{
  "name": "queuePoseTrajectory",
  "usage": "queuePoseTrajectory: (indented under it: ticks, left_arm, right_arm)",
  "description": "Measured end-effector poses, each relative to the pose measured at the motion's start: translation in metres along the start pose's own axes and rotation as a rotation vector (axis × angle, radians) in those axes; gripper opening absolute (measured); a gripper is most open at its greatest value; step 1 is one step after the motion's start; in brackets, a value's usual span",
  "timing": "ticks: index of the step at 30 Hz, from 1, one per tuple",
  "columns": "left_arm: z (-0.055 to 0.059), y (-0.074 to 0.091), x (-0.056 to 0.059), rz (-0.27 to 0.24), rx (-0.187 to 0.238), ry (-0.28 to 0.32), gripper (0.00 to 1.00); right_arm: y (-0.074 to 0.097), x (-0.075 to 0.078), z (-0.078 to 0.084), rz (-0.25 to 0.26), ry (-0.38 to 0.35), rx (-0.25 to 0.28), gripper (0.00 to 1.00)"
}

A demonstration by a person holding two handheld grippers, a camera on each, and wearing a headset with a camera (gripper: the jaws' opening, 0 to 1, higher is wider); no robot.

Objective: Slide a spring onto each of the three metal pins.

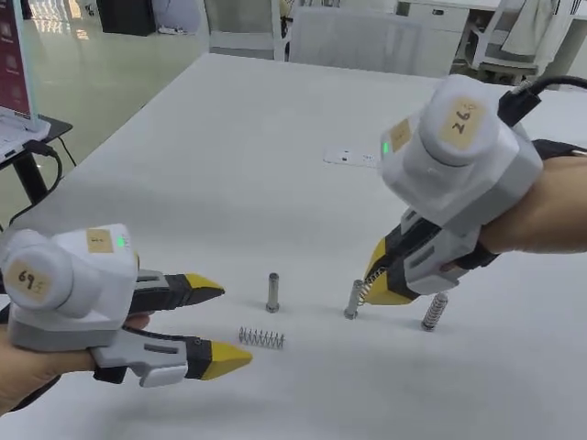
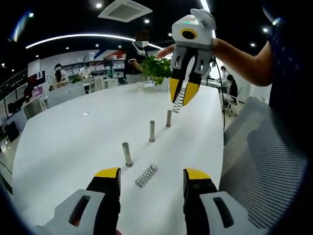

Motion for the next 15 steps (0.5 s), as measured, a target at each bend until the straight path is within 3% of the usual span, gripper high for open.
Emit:
queuePoseTrajectory:
  ticks: [8,15]
  left_arm:
    - [0.0,-0.003,0.0,-0.006,0.005,0.008,0.48]
    - [0.001,-0.004,0.0,-0.008,0.001,0.007,0.5]
  right_arm:
    - [0.004,0.014,0.009,0.03,-0.012,-0.039,0.09]
    - [-0.003,0.028,0.012,0.045,-0.013,-0.08,0.09]
Point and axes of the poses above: the centre of the closed fingertips' face, and the gripper's own axes: y roughly backward along the fingers, x roughly to its right, z roughly out of its underside, the point moved 8 cm from there along y, roughly backward along the fingers, and after that the axes turned 4 degrees about -z, right-handed, at the moved point
